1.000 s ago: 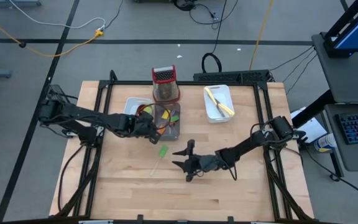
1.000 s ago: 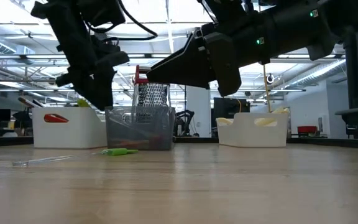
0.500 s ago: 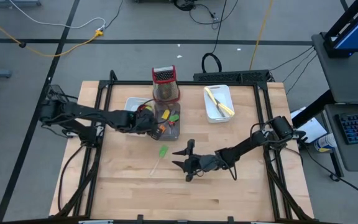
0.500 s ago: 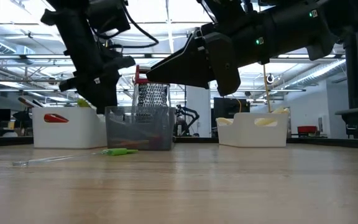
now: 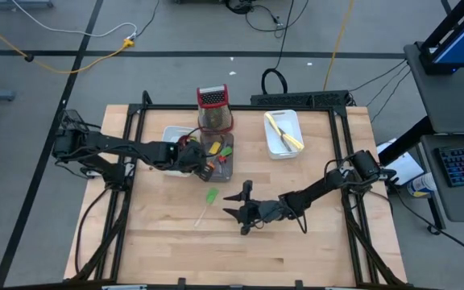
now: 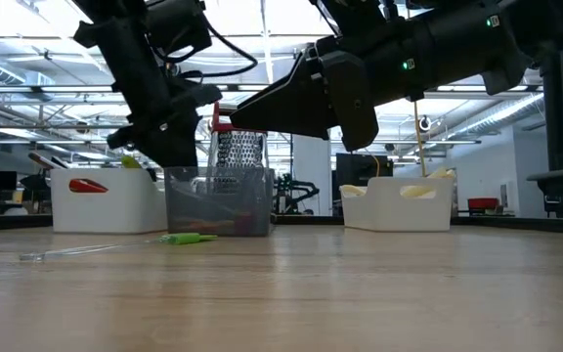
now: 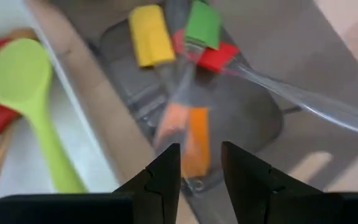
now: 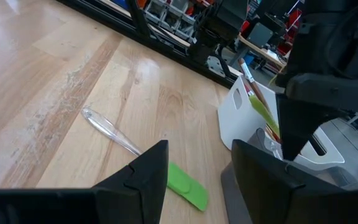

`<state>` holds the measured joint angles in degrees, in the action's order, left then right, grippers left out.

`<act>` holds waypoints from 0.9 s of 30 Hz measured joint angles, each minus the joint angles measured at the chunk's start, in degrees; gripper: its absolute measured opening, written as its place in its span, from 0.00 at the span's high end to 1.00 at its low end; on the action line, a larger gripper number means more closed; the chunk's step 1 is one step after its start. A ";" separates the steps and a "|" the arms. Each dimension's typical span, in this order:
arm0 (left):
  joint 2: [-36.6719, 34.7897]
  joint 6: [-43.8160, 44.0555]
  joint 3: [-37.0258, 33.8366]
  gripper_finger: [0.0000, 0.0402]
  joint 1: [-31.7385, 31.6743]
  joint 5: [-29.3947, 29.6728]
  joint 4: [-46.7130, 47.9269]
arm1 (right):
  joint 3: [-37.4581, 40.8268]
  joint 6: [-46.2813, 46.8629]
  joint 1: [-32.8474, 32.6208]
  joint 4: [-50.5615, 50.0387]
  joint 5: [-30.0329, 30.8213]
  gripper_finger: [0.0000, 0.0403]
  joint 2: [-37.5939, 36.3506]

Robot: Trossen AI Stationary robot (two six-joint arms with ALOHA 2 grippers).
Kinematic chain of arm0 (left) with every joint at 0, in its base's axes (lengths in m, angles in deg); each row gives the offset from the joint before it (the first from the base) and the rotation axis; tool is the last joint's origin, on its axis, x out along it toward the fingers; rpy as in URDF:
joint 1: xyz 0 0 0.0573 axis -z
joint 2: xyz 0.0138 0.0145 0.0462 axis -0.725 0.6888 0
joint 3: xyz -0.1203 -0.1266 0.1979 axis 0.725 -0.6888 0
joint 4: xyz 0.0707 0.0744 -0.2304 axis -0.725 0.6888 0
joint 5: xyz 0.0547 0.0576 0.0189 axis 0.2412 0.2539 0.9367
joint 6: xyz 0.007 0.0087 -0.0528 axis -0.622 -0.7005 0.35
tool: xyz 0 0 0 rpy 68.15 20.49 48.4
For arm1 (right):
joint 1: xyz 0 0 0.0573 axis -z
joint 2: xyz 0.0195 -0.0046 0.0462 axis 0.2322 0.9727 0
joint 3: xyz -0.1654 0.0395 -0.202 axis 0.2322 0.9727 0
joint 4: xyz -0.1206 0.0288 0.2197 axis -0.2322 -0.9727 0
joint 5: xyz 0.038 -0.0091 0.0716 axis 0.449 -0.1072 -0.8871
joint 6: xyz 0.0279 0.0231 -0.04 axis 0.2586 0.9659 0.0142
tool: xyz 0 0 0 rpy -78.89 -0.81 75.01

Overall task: Pick & Place Kitchen Items
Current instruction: Put the right green spatula into the black bin

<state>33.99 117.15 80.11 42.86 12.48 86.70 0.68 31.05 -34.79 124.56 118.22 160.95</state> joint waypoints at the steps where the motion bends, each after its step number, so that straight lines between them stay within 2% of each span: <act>1: 0.00 -0.72 0.00 0.71 0.01 -0.99 -0.68 | 0.00 0.00 0.00 0.00 0.02 0.58 0.00; 5: 0.00 -3.50 0.00 0.71 0.04 -3.85 -4.56 | 0.00 -0.26 0.00 -0.01 0.02 0.58 0.00; 8: 0.00 -4.40 0.00 0.71 0.04 -3.63 -5.15 | 0.00 -0.25 0.00 -0.07 0.02 0.58 -0.02; 18: 0.00 -1.61 0.00 0.71 -0.39 5.49 0.53 | 0.00 0.13 0.00 -3.42 0.01 0.58 -0.04; 27: 1.08 3.51 0.00 0.71 -0.49 6.70 3.10 | 0.00 0.15 0.02 -3.38 0.02 0.58 -0.04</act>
<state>35.07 120.65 80.11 42.37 19.19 89.80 0.68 31.21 -34.77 121.18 118.24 160.91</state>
